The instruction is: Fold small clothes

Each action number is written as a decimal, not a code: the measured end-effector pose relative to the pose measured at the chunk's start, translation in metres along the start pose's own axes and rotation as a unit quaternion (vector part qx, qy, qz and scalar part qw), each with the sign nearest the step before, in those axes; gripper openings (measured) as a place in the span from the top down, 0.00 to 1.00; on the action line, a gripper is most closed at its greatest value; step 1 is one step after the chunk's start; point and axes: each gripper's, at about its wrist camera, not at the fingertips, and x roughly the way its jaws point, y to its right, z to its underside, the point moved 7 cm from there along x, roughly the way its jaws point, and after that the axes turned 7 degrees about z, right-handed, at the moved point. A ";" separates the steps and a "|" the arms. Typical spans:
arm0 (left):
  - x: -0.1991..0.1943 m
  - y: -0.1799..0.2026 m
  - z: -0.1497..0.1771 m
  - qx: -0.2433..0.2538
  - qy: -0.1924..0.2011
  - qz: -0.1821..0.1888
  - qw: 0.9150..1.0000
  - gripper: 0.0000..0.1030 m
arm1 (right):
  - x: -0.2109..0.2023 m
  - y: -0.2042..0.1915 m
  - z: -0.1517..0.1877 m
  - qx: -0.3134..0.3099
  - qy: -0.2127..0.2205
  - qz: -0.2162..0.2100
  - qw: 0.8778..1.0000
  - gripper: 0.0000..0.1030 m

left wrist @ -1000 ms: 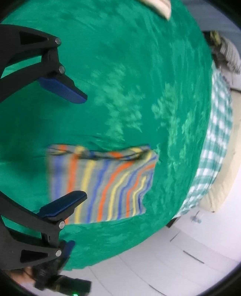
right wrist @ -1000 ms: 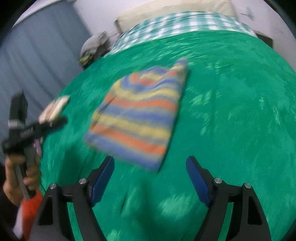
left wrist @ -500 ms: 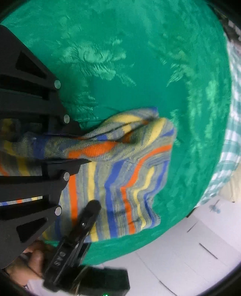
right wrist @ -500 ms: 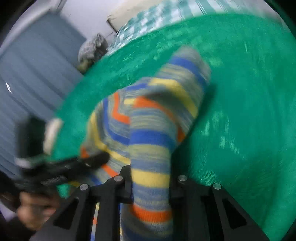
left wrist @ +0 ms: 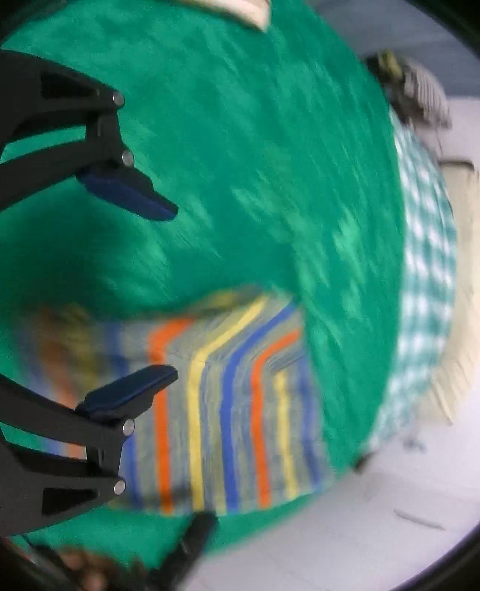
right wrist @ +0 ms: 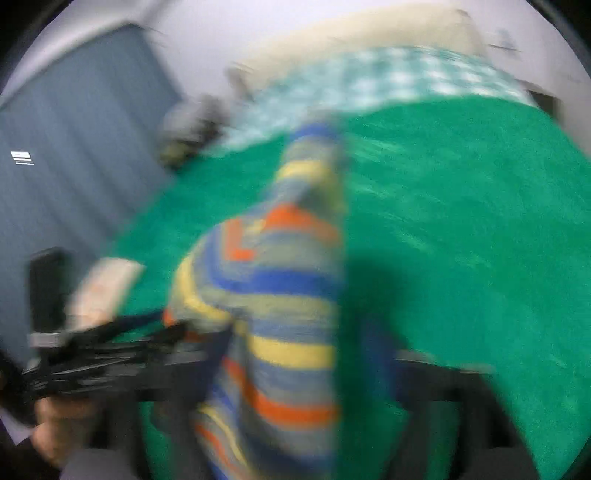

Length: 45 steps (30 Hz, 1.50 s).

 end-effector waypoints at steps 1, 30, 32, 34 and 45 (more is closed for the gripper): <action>-0.007 -0.001 0.015 0.005 0.000 -0.002 1.000 0.22 | -0.003 0.009 0.008 -0.003 -0.002 0.026 1.000 0.11; -0.276 0.081 0.197 0.030 0.042 -0.094 0.994 0.00 | -0.279 -0.044 0.225 -0.098 0.006 0.099 0.990 0.05; -0.286 0.082 0.203 0.034 0.041 -0.107 0.993 0.00 | -0.290 -0.046 0.235 -0.101 0.005 0.099 0.990 0.05; -0.295 0.085 0.207 0.038 0.044 -0.115 0.992 0.00 | -0.302 -0.048 0.243 -0.101 0.003 0.101 0.990 0.05; -0.347 0.091 0.223 0.030 0.062 -0.098 0.993 0.00 | -0.387 -0.085 0.236 -0.120 0.031 0.104 0.987 0.05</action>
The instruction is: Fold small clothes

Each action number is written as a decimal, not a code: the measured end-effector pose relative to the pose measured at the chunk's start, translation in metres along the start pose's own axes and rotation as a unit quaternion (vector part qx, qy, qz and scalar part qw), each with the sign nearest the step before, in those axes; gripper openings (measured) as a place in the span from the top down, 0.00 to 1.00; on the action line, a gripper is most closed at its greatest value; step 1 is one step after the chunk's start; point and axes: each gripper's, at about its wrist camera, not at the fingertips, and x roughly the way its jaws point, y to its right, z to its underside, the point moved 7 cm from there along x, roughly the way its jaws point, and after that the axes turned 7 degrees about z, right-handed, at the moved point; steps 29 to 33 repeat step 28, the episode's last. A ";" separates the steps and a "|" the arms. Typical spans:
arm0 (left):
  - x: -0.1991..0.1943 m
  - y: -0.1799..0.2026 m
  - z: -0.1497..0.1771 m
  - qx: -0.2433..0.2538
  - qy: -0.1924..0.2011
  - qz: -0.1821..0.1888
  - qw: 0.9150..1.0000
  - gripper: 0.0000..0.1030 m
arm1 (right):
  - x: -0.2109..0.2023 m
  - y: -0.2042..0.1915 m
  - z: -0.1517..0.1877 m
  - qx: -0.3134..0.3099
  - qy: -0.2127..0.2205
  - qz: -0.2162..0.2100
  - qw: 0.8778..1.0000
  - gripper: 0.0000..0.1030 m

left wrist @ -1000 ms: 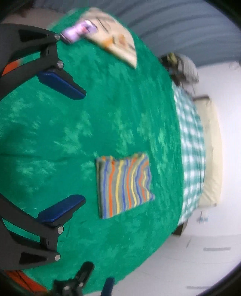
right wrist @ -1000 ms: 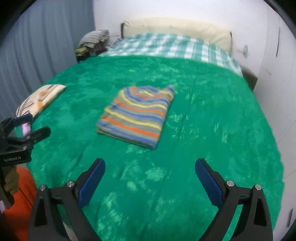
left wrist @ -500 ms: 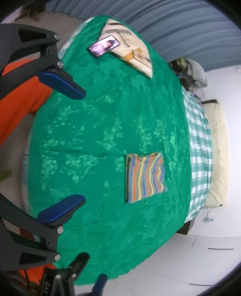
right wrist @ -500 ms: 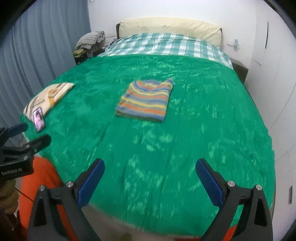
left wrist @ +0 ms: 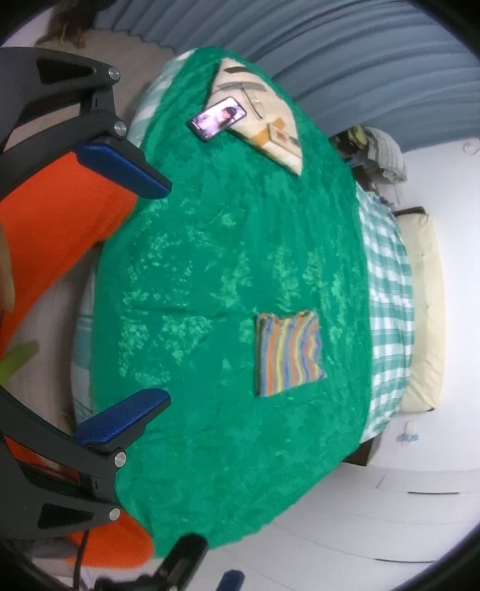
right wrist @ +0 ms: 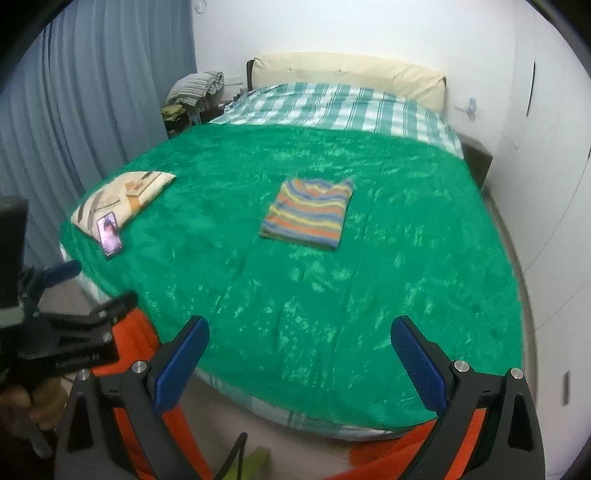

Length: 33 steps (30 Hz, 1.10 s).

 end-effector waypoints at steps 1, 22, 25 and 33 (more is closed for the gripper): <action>-0.001 0.000 -0.003 0.000 0.005 -0.001 1.000 0.00 | -0.001 -0.001 -0.003 0.000 0.004 0.005 1.000 0.05; 0.015 0.005 -0.012 -0.012 0.004 0.005 1.000 0.00 | 0.018 0.024 0.007 0.035 -0.006 0.060 0.998 0.05; 0.014 0.006 -0.012 -0.007 0.007 0.002 1.000 0.00 | 0.020 0.023 0.008 0.035 -0.008 0.057 0.998 0.05; 0.011 0.009 -0.014 0.006 0.015 -0.005 1.000 0.00 | 0.021 0.023 0.008 0.036 -0.008 0.057 0.998 0.05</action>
